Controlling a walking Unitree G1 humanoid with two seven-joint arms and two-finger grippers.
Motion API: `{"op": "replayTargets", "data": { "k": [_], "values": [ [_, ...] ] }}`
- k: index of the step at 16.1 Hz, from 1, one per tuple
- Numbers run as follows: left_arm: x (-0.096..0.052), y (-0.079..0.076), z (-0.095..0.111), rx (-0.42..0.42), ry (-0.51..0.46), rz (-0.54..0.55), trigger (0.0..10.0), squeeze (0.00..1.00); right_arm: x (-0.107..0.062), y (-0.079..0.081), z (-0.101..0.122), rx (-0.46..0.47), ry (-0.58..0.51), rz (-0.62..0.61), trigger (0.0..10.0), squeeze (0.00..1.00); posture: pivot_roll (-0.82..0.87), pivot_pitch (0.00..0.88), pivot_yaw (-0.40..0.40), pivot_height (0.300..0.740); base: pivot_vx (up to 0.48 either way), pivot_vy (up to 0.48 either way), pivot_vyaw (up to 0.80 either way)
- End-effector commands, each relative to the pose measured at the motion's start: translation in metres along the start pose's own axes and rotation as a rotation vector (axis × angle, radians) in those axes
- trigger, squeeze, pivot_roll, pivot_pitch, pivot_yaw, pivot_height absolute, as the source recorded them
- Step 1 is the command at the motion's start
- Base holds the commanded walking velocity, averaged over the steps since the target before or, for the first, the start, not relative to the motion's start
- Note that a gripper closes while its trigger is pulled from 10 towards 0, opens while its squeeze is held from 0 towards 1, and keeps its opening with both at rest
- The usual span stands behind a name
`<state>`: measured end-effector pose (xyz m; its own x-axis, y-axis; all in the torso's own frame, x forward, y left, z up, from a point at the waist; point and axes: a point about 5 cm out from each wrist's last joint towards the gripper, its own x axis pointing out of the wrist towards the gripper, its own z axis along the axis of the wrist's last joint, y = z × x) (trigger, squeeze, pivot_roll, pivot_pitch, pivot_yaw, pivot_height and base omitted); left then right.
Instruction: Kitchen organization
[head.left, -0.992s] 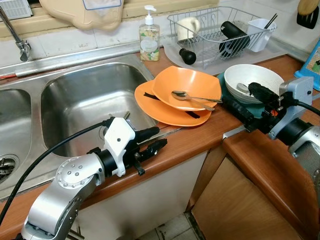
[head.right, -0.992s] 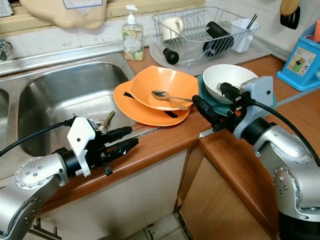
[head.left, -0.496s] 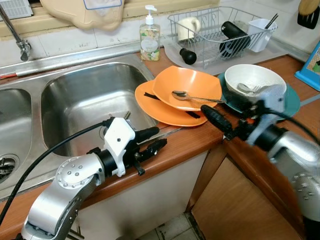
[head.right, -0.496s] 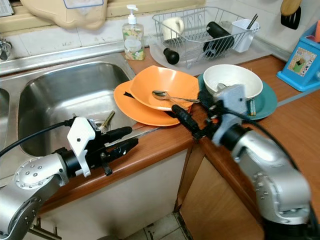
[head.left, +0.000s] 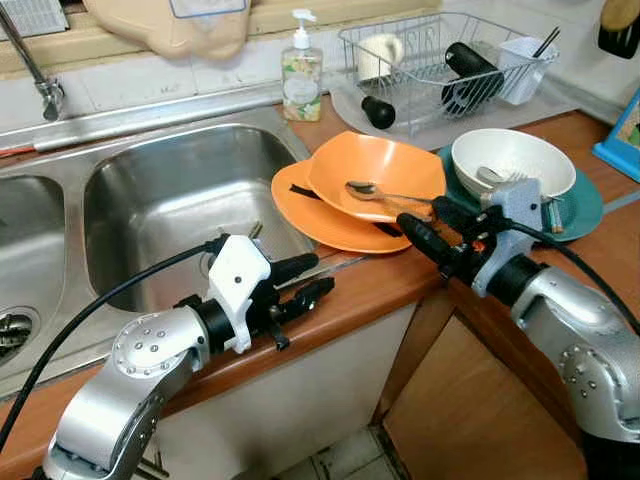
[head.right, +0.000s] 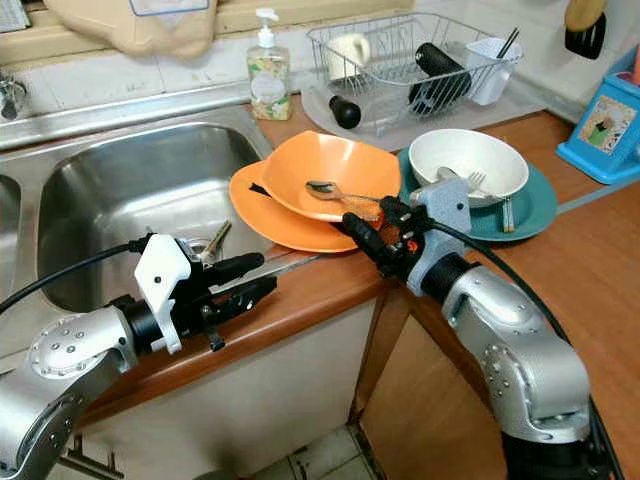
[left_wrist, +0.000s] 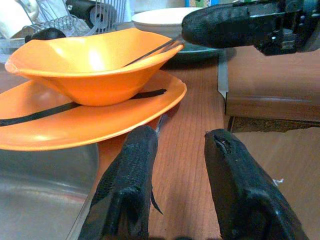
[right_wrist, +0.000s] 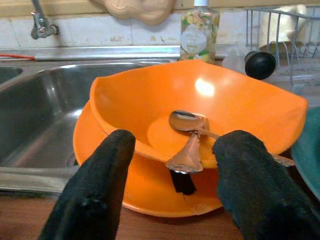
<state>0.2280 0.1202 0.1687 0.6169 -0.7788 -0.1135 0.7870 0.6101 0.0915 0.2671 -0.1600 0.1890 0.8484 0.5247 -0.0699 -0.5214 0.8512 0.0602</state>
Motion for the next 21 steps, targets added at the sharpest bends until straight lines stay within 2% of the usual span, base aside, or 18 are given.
{"op": "replayTargets", "data": {
  "k": [1, 12, 21],
  "values": [
    [0.001, 0.001, 0.001, 0.014, 0.002, 0.004, 10.0, 0.0, 0.005, -0.001, 0.0, 0.003, 0.013, -0.018, 0.0, 0.0, -0.06, 0.0, 0.03, 0.74, 0.0, 0.0, 0.0],
    [0.0, 0.001, 0.001, 0.015, 0.001, 0.01, 10.0, 0.0, 0.018, -0.002, -0.004, 0.013, 0.024, -0.047, 0.0, 0.0, -0.06, 0.0, 0.026, 0.74, 0.0, 0.0, 0.0],
    [0.001, 0.002, 0.002, 0.022, 0.002, 0.003, 10.0, 0.0, 0.012, -0.003, 0.006, 0.002, -0.011, -0.019, 0.0, 0.0, -0.06, 0.0, 0.034, 0.74, 0.0, 0.0, 0.0]
  ]
}}
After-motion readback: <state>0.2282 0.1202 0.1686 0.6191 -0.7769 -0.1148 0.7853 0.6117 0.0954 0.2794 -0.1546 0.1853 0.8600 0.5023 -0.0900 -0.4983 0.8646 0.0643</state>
